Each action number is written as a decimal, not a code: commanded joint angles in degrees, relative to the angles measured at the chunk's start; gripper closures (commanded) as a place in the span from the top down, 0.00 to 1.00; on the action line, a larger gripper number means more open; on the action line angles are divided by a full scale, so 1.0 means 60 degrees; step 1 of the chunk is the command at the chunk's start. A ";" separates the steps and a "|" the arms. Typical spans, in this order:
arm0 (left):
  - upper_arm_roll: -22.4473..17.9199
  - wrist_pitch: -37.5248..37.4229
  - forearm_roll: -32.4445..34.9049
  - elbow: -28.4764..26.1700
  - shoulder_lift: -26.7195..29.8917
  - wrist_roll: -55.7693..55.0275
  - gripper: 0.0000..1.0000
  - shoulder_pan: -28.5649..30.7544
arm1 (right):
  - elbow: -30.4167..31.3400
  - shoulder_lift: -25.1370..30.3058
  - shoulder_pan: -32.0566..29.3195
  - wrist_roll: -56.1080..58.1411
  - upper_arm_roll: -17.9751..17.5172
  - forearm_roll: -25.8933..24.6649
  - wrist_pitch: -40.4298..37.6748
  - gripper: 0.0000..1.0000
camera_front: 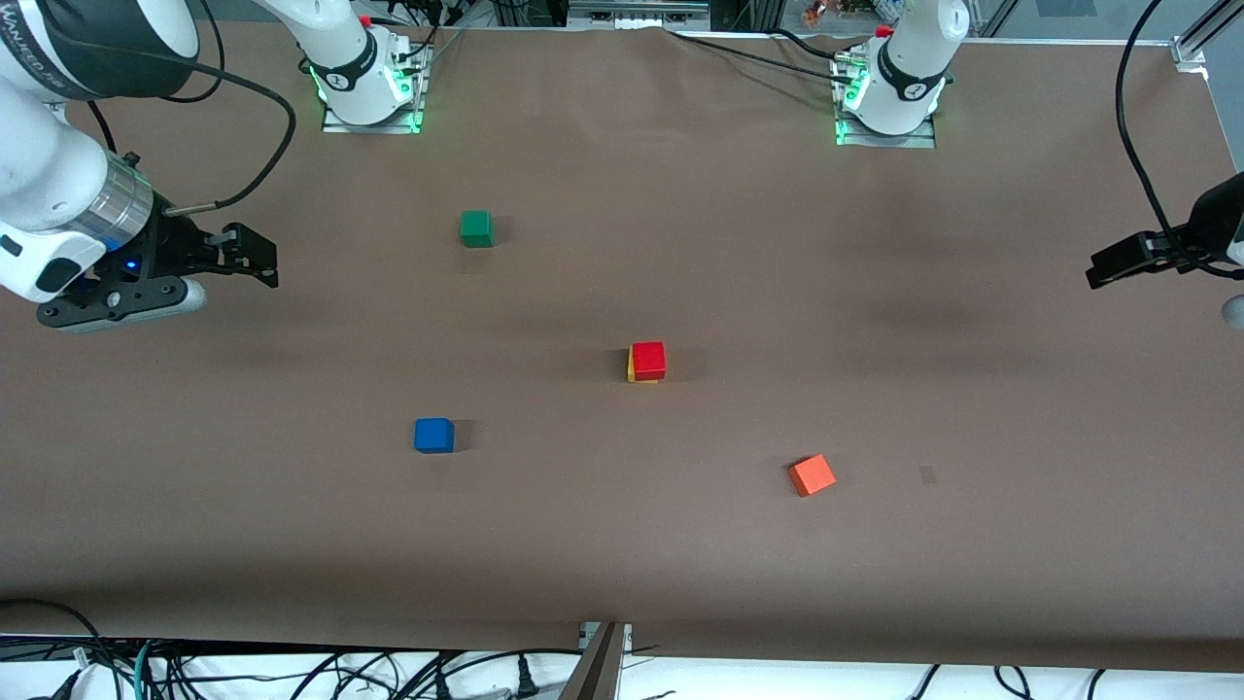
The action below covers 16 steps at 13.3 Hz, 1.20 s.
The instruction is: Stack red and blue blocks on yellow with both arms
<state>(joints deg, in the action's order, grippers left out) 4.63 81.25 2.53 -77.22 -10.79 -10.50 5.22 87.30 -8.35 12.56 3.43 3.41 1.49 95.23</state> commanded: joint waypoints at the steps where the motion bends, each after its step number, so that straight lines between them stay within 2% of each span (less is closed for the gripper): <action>1: -0.0011 0.0008 -0.0581 -0.0446 0.0305 0.0241 1.00 0.0185 | -0.0384 -0.0044 0.0425 -0.0015 -0.0040 0.0015 -0.0023 1.00; 5: 0.0004 0.0037 -0.0540 -0.0285 0.0099 0.0241 1.00 0.0156 | -0.0370 -0.0291 0.0500 -0.0015 -0.0040 0.0073 0.0751 1.00; 7: 0.0019 0.0037 -0.0496 -0.0270 0.0099 0.0241 1.00 0.0141 | -0.0385 -0.0934 0.0500 0.0072 -0.0026 0.0015 0.0915 1.00; 10: -0.0010 0.0037 -0.0553 -0.0270 0.0099 0.0256 1.00 0.0185 | -0.0385 -0.2427 0.0777 0.0117 -0.0040 -0.0262 0.1791 1.00; 12: -0.0011 0.0037 -0.0598 -0.0270 0.0085 0.0314 1.00 0.0185 | -0.0370 -0.2912 0.0851 -0.0043 -0.0040 -0.0103 0.2420 1.00; 14: -0.0011 0.0052 -0.0598 -0.0270 0.0085 0.0460 1.00 0.0199 | -0.0370 -0.3585 0.0983 -0.0059 -0.0040 0.0422 0.3357 1.00; 16: -0.0011 0.0052 -0.0598 -0.0270 0.0041 0.0475 1.00 0.0200 | -0.0399 -0.4274 0.1100 -0.0176 -0.0040 0.0498 0.4235 1.00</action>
<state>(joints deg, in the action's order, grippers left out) 4.60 81.28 -0.01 -78.40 -10.77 -9.34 5.94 86.35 -30.44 18.49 3.12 3.03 3.34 116.96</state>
